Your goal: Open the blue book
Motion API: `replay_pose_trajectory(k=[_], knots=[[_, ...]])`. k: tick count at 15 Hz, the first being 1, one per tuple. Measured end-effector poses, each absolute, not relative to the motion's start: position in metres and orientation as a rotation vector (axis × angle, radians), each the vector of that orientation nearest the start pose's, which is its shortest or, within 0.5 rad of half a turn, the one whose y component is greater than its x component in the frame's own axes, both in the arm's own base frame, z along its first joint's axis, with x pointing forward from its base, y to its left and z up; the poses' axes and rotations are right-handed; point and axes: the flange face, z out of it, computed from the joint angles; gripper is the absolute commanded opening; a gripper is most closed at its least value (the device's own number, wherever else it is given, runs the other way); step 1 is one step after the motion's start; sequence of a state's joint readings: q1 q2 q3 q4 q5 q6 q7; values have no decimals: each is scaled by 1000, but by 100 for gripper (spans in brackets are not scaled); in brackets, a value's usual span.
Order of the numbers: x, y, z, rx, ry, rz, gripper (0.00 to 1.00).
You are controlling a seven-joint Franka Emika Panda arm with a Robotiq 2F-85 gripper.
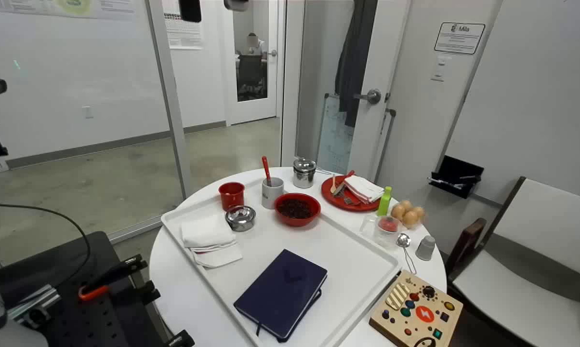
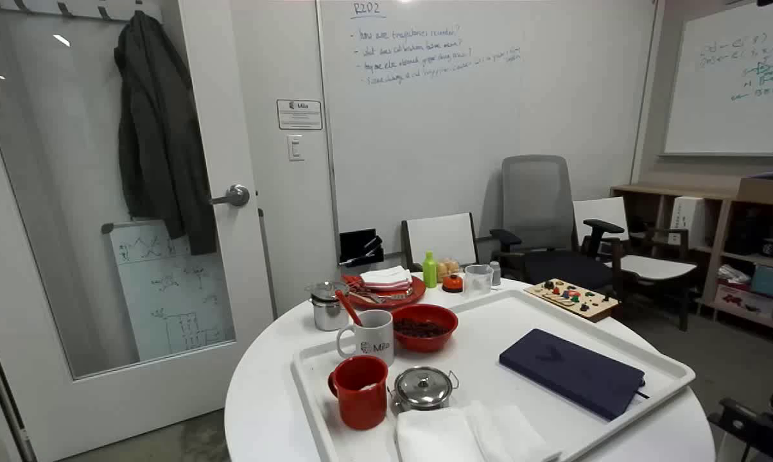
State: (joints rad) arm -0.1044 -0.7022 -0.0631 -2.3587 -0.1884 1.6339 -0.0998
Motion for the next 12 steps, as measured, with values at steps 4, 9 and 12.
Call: replay_pose_trajectory(k=[4, 9, 12], knots=[[328, -76, 566, -3282, 43, 79, 100], [360, -53, 530, -3280, -217, 62, 100], [389, -44, 494, -3276, -331, 43, 100]])
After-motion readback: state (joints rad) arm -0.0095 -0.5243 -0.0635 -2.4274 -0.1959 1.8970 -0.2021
